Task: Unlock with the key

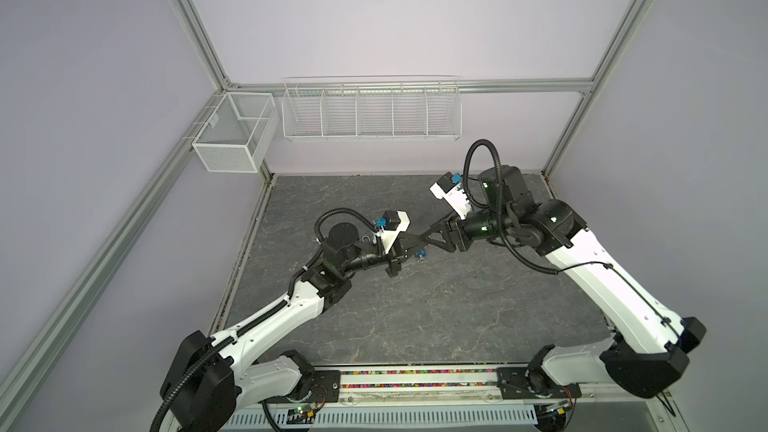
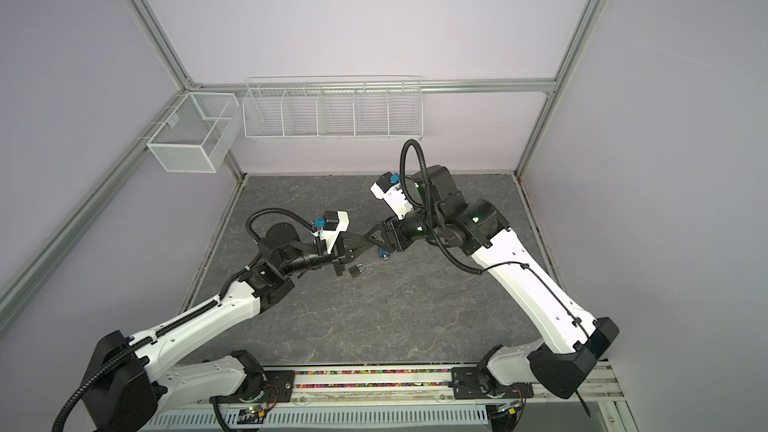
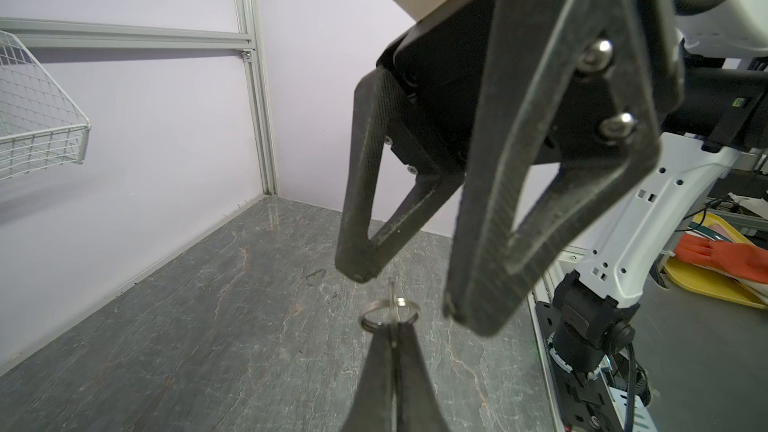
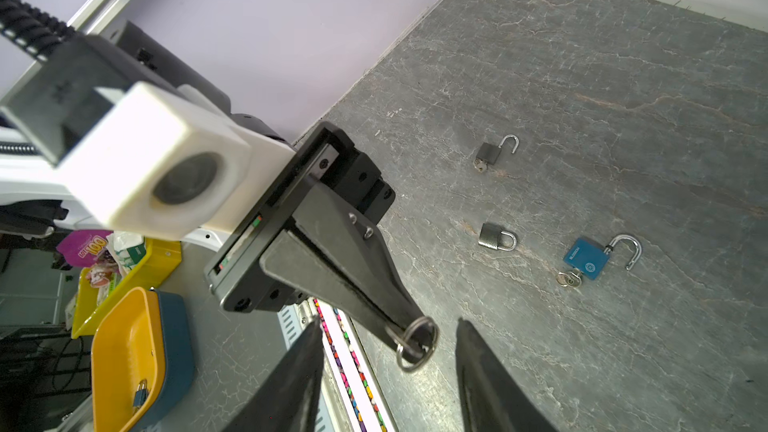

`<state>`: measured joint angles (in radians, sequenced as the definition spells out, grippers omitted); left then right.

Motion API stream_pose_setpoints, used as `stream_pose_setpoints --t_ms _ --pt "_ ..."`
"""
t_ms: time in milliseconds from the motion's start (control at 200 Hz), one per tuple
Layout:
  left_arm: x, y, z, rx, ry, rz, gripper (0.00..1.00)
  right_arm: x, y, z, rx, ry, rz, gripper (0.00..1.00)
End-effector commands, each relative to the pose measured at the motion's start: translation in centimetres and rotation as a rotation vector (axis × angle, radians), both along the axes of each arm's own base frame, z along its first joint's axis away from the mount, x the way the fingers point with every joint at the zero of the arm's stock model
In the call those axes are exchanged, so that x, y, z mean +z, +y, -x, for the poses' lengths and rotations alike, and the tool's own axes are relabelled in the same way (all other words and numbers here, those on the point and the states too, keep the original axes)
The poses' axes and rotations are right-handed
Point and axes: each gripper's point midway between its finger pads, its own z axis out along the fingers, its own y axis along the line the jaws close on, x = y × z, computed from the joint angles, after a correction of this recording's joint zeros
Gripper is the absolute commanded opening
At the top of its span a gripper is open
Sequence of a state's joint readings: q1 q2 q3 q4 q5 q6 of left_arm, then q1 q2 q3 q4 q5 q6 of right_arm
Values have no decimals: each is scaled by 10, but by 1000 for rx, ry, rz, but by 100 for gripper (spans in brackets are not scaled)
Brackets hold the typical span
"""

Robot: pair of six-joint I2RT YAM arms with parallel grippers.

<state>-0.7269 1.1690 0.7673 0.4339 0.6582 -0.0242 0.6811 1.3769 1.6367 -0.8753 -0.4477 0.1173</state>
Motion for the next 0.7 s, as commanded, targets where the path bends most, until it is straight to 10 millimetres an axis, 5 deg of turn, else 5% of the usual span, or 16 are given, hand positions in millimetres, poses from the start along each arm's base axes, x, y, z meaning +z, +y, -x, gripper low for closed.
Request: stream_pose_setpoints --t_ms 0,695 --pt "17 -1 3 -24 -51 21 0 -3 -2 2 56 -38 5 49" --pt "20 -7 3 -61 -43 36 0 -11 2 1 150 14 -34 30"
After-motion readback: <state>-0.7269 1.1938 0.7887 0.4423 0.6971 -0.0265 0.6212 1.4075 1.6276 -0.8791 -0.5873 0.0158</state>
